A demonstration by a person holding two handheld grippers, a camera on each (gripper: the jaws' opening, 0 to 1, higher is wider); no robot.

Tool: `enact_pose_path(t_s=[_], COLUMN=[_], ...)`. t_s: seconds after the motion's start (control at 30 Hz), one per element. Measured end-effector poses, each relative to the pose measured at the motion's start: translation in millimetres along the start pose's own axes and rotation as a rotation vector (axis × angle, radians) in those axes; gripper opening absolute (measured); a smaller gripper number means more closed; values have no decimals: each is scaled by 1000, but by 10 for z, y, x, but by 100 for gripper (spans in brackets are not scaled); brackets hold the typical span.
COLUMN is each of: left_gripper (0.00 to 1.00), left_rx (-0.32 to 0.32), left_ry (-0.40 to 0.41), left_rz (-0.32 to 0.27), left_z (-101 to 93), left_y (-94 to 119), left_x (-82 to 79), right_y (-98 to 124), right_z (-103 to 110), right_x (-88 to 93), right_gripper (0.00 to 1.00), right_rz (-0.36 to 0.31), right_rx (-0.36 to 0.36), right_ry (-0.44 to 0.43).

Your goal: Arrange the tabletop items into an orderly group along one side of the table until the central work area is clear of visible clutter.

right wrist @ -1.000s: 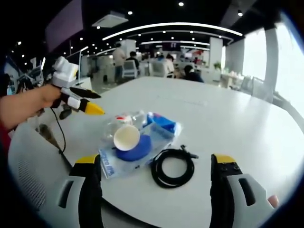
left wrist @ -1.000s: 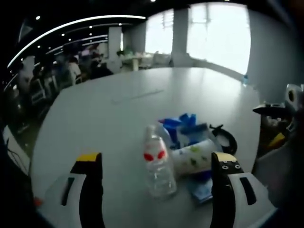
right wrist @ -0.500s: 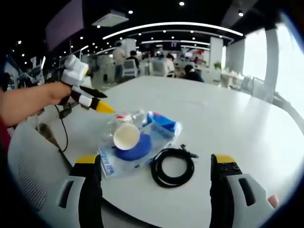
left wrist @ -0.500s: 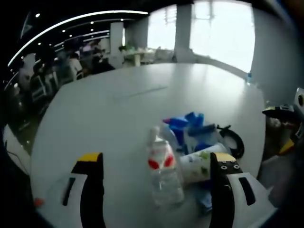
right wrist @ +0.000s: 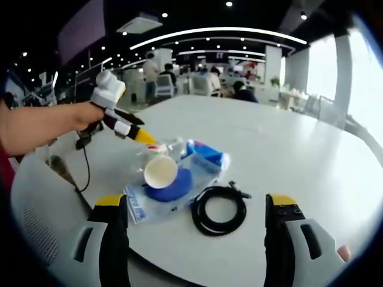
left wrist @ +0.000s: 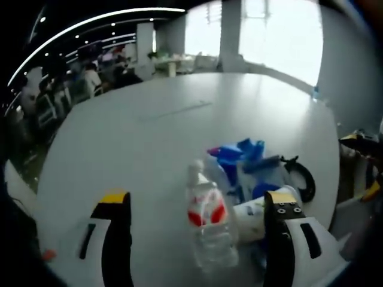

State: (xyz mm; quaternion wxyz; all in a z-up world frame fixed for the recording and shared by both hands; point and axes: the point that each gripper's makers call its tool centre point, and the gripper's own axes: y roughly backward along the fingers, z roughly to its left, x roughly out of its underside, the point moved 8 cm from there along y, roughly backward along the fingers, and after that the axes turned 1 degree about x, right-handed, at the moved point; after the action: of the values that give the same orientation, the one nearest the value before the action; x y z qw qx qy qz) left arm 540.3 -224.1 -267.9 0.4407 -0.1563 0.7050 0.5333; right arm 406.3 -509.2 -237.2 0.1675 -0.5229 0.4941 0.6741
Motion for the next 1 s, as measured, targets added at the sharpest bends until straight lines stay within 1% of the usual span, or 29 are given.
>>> enact_pose_path(t_s=[0.23,0.63,0.83,1.0], left_gripper=[89,88,88,88], left_rx=[-2,-5,-5,-1], left_ry=[-5,-12,-21,-36], left_rz=[34,56,74,86], left_z=[36,85,94,68], left_y=[-108,-192,-255,-306], left_x=[28,0,-6,-43], right_y=[-4,-18,-25,-24], right_z=[10,38,65,70], right_x=[-1,7,8,6], right_gripper=[95,95,96,96], right_rz=[-1,6,6,4], right_rx=[-12,-42,-70,-73], right_ry=[-3,-9,-13,-14])
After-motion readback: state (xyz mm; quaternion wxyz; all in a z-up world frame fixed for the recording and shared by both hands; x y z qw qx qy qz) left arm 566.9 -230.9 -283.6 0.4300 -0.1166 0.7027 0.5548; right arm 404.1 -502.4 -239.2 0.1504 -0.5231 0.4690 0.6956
